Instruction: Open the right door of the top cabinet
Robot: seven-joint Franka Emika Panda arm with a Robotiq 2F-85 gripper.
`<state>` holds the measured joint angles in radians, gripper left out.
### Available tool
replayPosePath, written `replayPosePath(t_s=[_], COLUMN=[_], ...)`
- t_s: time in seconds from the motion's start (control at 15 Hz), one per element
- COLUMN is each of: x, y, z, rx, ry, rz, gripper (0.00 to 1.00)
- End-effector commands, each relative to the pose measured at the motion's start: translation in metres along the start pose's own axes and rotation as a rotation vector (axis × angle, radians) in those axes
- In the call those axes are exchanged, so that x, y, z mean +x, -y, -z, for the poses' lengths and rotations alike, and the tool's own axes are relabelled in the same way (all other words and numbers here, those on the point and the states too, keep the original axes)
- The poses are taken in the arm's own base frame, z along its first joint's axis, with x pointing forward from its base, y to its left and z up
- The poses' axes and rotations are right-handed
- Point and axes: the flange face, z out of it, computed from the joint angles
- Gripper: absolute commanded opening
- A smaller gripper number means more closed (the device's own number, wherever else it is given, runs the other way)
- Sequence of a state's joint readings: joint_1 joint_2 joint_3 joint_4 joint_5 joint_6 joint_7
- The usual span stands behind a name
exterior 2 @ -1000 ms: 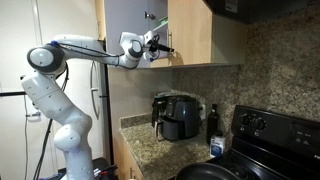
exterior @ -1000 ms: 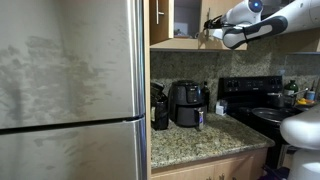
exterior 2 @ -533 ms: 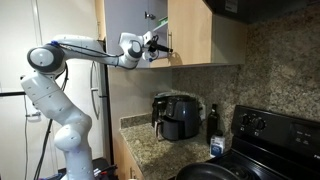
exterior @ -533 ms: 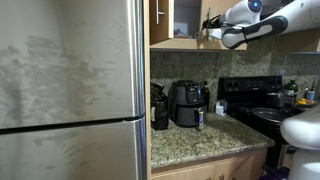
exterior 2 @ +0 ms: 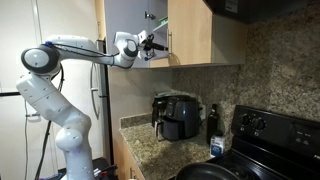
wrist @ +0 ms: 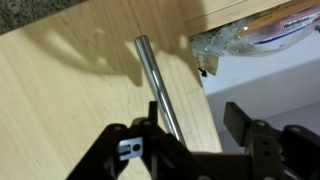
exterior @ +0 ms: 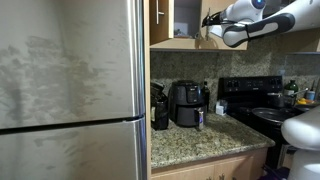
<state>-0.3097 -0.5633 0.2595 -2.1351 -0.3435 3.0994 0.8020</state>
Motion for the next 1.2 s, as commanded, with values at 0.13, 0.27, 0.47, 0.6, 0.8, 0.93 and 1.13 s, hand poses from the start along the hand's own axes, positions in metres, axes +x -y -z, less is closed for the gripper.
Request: replayPosePath(t_s=[0.13,0.27,0.47,0.6,0.8,0.93,1.13], x=[-0.001,0.028,0.033,0.040,0.040,0.044,0.049], y=[-0.010,-0.003,-0.002,-0.018,-0.046,-0.052,-0.047], z=[0.013,-0.020,-0.024,-0.011,-0.004,0.003,0.011], rx=[-0.054,-0.085,-0.105,-0.079,-0.068,-0.079,-0.065], ry=[-0.025,0.000,0.147,0.217,0.314,0.330,0.288], rz=[-0.033,-0.072,-0.195,-0.308,-0.429,-0.345,-0.145], gripper=[0.24,0.10,0.52,0.64,0.87,0.99,1.00])
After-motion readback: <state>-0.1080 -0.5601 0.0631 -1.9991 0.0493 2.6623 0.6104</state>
